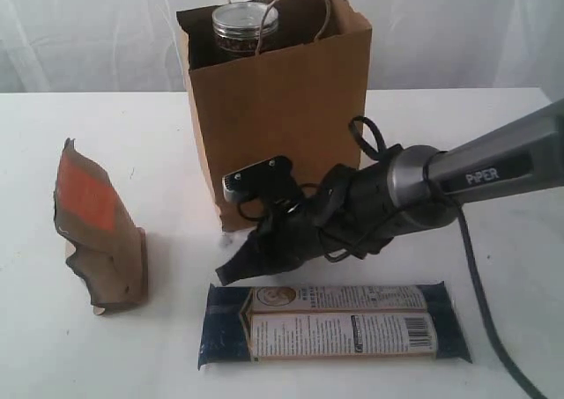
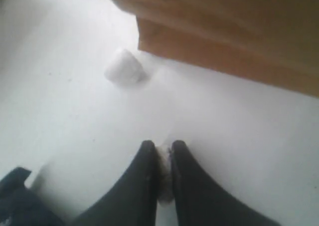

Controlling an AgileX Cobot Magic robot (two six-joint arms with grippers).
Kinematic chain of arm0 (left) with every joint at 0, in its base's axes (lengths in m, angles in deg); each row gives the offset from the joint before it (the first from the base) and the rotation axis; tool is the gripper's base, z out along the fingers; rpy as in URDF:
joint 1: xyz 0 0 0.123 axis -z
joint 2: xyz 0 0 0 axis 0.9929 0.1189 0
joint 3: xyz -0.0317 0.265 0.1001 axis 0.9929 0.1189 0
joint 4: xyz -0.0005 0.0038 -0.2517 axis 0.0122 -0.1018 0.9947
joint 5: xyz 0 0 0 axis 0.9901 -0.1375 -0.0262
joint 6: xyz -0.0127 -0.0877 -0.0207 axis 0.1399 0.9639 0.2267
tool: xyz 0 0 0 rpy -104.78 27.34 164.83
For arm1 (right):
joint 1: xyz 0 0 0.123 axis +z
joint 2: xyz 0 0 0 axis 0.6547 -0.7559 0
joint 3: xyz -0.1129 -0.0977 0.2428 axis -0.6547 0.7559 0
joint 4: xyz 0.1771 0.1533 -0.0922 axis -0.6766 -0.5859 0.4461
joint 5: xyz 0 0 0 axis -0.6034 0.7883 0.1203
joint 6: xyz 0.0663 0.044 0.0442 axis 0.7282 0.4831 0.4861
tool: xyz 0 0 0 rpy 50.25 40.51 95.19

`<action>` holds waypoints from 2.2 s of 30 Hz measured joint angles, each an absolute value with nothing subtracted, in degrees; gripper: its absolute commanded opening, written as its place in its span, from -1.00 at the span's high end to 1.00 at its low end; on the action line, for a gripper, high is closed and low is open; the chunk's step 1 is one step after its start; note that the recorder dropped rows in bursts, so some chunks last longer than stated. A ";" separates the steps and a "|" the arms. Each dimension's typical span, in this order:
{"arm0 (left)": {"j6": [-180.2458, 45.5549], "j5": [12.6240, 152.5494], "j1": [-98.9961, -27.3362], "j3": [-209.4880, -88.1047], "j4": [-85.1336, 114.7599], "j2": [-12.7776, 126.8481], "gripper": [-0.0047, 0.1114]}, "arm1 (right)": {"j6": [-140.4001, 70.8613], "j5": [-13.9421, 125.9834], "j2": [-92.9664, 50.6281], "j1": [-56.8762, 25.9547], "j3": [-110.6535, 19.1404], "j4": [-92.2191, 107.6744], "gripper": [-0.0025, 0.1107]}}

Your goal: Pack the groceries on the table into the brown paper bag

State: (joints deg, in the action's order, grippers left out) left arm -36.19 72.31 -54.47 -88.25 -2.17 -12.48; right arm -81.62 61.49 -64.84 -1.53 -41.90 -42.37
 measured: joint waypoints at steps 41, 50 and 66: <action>-36.19 72.31 -54.47 -88.25 -2.17 -12.48 0.92 | -83.26 54.15 -34.07 -15.29 -49.76 -35.92 0.96; -36.19 72.31 -54.47 -88.25 -2.17 -12.48 0.92 | -83.26 56.02 -43.88 -15.41 -57.79 -35.92 0.92; -36.19 72.31 -54.47 -88.25 -2.17 -12.48 0.92 | -83.49 62.70 -48.49 -15.63 -63.51 -35.92 -0.05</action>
